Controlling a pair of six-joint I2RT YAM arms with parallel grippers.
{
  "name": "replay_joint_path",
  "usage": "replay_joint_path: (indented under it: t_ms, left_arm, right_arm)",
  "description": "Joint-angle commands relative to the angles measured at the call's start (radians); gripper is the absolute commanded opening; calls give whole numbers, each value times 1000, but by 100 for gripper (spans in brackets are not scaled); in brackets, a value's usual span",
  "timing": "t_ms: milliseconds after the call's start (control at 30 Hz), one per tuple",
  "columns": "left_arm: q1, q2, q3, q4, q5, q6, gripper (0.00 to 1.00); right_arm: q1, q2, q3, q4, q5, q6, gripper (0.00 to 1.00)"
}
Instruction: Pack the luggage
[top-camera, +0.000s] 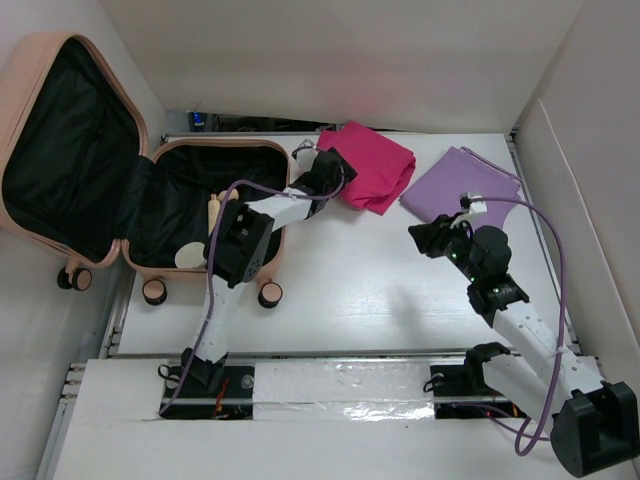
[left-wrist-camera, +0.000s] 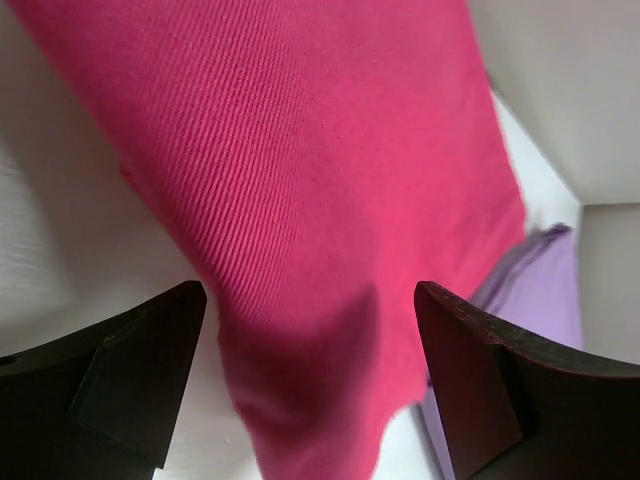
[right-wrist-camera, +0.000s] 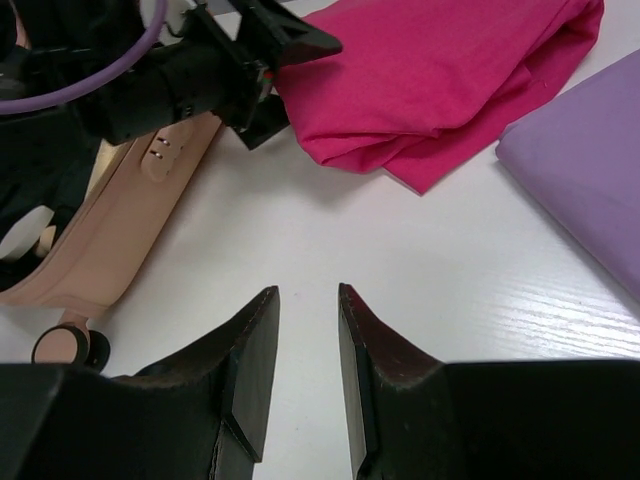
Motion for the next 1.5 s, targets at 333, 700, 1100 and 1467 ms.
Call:
replay_joint_path:
  t_ms: [333, 700, 1100, 1467]
  left_arm:
    - [-22, 150, 251, -364, -165, 43, 76]
    - [24, 342, 574, -511, -40, 29, 16]
    - [36, 123, 367, -253, -18, 313, 0]
    - [93, -141, 515, -445, 183, 640, 0]
  right_arm:
    - [17, -4, 48, 44, 5, -18, 36]
    - [27, -13, 48, 53, -24, -9, 36]
    - [27, -43, 42, 58, -37, -7, 36]
    - [27, -87, 34, 47, 24, -1, 36]
